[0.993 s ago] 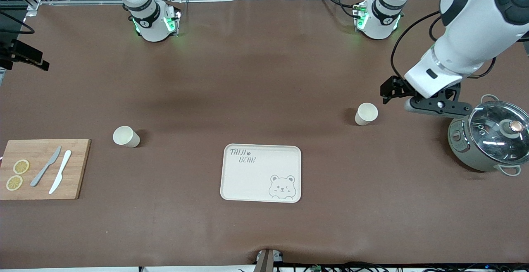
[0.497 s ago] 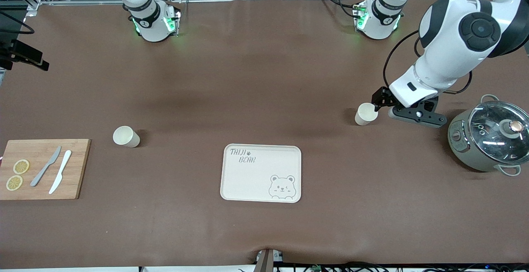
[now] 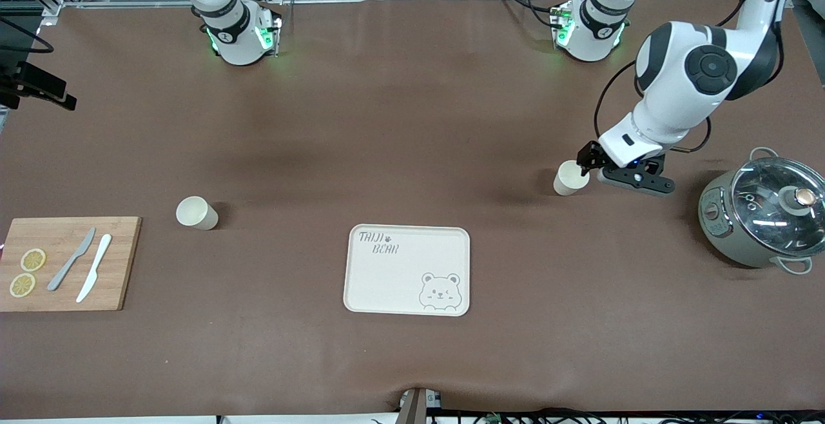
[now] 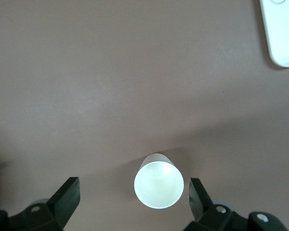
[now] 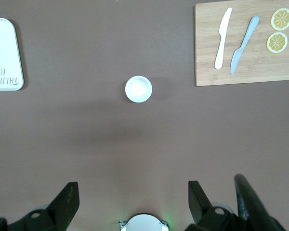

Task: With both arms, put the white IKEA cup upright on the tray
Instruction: 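Lower the left gripper around the cup rim and close it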

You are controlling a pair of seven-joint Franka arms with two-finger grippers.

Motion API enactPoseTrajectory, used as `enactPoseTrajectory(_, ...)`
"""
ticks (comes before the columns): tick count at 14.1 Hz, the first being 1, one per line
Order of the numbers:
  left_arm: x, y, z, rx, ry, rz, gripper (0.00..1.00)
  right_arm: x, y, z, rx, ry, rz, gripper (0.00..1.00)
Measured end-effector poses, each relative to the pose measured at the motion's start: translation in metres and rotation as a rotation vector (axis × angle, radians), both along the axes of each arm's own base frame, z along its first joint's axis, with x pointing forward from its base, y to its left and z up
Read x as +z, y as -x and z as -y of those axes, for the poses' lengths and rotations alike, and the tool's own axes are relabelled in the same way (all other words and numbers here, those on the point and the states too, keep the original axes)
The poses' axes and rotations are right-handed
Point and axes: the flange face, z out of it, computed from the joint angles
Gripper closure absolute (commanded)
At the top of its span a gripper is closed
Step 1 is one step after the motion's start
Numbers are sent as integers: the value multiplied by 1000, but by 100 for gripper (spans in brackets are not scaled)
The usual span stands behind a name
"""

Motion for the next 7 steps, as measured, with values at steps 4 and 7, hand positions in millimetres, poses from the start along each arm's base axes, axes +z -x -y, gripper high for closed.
enactPoseTrajectory(4, -27, 14, -3, -30, 3, 25, 0, 0, 0, 0, 0, 0, 0, 0)
enactPoseTrajectory(7, -46, 24, -11, -33, 3, 33, 0, -1, 0, 0, 0, 0, -1, 0)
